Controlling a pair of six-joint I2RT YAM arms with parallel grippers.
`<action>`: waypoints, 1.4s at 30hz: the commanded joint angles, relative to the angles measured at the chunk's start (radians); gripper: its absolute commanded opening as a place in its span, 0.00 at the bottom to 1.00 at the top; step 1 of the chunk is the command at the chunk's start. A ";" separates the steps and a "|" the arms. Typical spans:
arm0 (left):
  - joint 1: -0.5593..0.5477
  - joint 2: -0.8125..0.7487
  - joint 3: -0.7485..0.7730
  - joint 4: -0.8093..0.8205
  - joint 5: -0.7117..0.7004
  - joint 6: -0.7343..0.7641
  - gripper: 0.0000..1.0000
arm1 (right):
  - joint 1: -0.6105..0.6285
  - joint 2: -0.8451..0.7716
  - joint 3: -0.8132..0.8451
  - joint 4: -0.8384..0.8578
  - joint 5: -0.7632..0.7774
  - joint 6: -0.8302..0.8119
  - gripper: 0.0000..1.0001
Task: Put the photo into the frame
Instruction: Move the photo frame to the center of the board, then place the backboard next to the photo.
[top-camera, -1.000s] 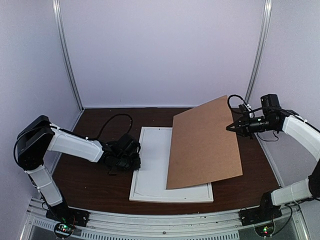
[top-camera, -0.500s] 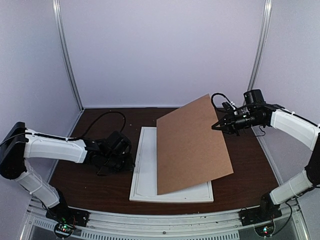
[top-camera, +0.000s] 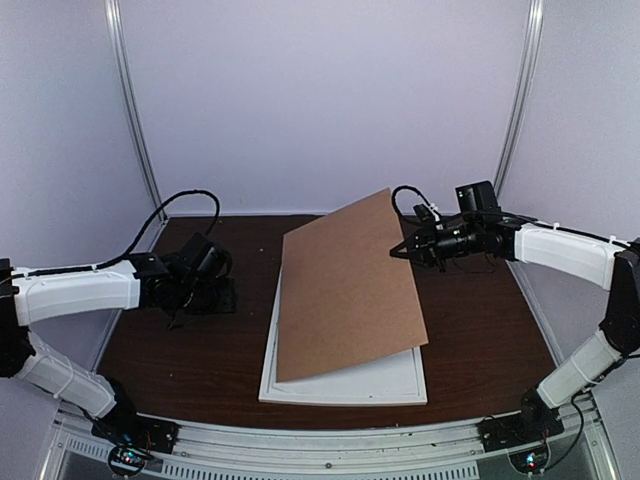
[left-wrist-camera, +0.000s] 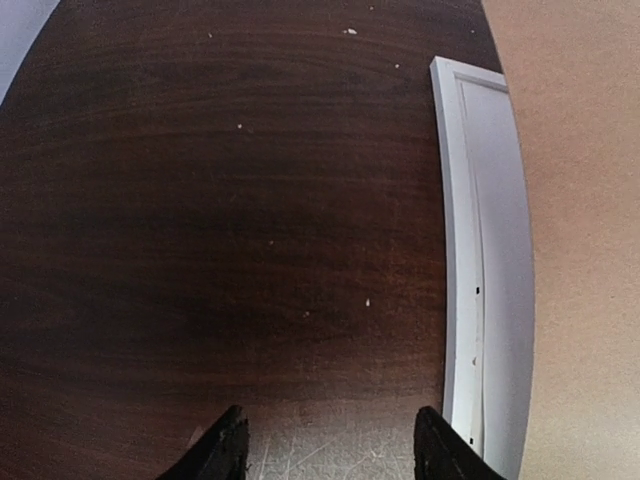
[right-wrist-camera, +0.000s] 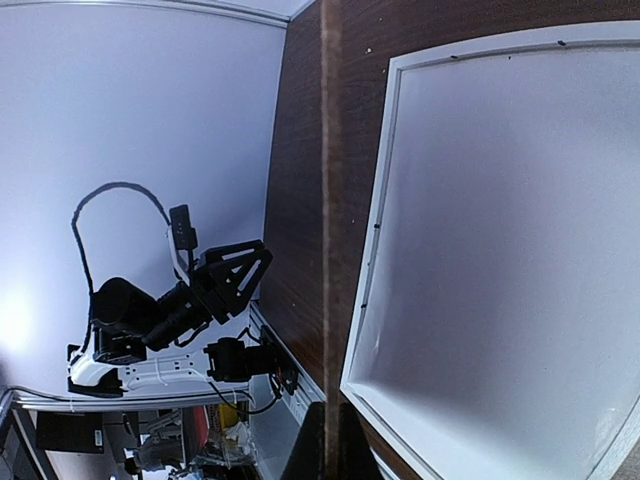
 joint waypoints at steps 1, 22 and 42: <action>0.010 -0.007 0.057 -0.022 -0.049 0.083 0.59 | 0.026 0.018 -0.019 0.182 0.012 0.098 0.00; 0.012 0.081 0.103 -0.008 -0.008 0.103 0.71 | 0.040 0.042 -0.133 0.281 0.022 0.139 0.00; 0.011 0.092 0.104 -0.008 0.004 0.107 0.71 | 0.040 0.067 -0.157 0.270 0.022 0.116 0.00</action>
